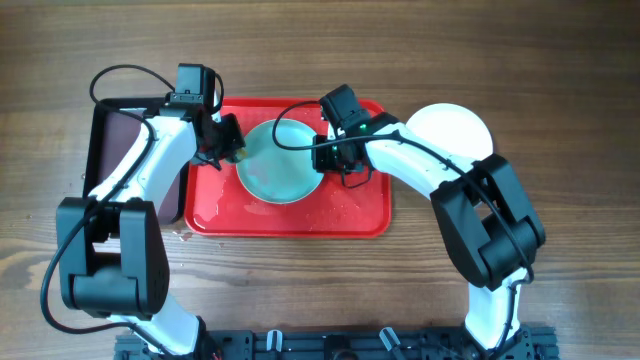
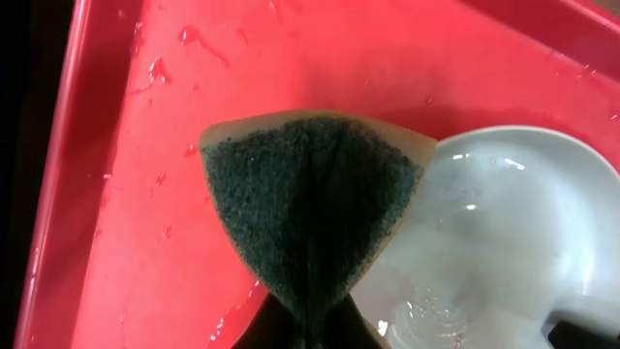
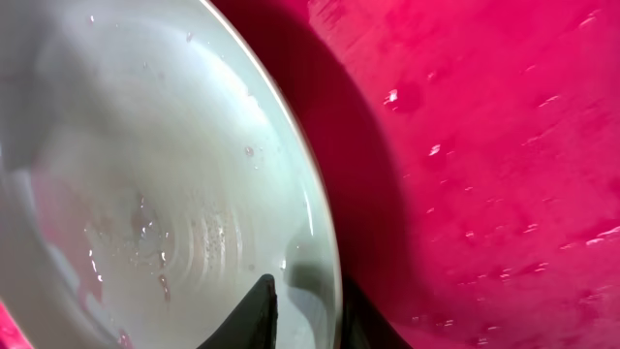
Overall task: Clean dirty plates on tray and stack at the side
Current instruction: 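Lift the pale-green plate with the right gripper and tilt it up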
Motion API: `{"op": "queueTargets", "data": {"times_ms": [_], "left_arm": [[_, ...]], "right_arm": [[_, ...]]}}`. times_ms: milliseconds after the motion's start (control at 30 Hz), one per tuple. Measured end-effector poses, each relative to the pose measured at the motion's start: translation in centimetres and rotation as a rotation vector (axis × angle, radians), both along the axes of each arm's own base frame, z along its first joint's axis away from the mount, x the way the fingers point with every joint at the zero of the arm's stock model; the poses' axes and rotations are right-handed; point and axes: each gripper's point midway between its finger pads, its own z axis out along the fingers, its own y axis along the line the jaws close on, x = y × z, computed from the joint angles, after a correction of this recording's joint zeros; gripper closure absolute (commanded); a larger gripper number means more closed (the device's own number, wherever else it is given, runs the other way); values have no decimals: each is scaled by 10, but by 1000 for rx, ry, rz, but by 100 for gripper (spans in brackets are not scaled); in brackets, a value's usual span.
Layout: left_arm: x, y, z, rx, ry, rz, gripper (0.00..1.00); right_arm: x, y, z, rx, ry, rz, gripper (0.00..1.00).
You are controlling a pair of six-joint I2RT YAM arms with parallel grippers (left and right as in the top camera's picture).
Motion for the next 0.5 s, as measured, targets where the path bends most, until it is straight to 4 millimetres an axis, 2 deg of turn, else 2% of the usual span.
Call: {"op": "queueTargets", "data": {"times_ms": [33, 67, 333, 433, 500], "left_arm": [[-1, 0, 0, 0, 4, 0, 96], [-2, 0, 0, 1, 7, 0, 96], [-2, 1, -1, 4, 10, 1, 96], [-3, 1, -1, 4, 14, 1, 96], [-3, 1, -1, 4, 14, 1, 96]], "right_arm": [[-1, 1, 0, 2, 3, -1, 84], [-1, 2, -1, 5, 6, -2, 96], [-5, 3, -4, 14, 34, -13, 96], [-8, -4, -2, -12, 49, -20, 96], [-11, -16, 0, -67, 43, -32, 96]]}}
